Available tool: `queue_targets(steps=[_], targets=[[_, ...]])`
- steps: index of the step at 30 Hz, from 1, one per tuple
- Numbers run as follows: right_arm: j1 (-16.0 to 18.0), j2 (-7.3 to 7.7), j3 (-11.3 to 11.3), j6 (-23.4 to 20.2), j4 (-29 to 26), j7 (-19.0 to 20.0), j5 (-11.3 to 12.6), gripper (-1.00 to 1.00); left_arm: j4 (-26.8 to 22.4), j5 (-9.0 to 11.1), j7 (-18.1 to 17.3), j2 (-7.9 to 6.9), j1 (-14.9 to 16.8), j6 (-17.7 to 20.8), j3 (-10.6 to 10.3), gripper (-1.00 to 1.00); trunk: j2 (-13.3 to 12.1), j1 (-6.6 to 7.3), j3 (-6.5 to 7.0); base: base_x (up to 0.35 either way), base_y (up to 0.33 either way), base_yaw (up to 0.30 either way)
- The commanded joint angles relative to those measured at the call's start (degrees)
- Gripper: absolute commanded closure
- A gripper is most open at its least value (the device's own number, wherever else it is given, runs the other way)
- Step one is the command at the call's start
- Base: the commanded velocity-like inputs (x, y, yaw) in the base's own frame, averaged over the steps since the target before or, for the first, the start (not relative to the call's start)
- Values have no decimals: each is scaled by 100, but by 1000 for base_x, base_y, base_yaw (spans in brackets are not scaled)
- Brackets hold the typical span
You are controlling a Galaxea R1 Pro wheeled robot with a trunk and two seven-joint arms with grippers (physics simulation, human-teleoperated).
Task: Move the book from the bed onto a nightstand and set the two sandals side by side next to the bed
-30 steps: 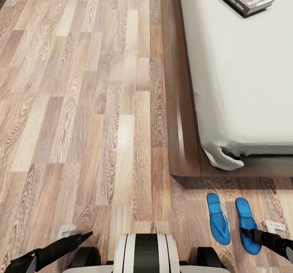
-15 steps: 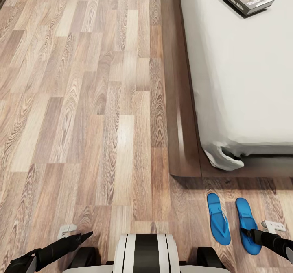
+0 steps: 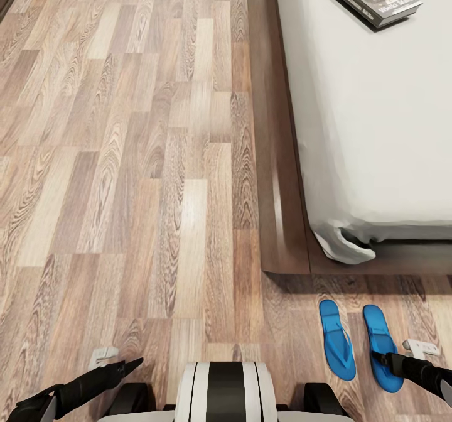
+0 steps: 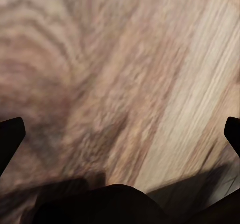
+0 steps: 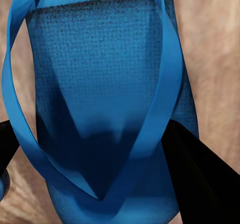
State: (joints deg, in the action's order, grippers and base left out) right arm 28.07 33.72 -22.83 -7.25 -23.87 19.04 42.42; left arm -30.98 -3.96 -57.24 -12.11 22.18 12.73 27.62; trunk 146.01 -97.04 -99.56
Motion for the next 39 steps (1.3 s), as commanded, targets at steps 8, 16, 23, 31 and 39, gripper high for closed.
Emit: queue_targets(steps=[8,16,23,31,39], targets=[[6,3,-29,-31,-4,12,64,100,-4,-43,-34,7,6,54,45,-100,1,0,-2,0,16,0],[6,3,-29,-31,-4,12,64,100,1,-43,-24,7,6,54,42,-100,1,0,-2,0,46,0],[6,3,-29,-31,-4,12,64,100,0,-43,-25,7,6,54,46,-100,1,0,-2,24,56,0],[6,3,-28,-32,-4,12,64,100,1,-43,-24,7,6,54,43,-100,1,0,-2,24,40,0],[6,3,-28,-31,-4,12,64,100,4,-48,-5,8,6,54,43,-100,1,0,-2,77,0,0]])
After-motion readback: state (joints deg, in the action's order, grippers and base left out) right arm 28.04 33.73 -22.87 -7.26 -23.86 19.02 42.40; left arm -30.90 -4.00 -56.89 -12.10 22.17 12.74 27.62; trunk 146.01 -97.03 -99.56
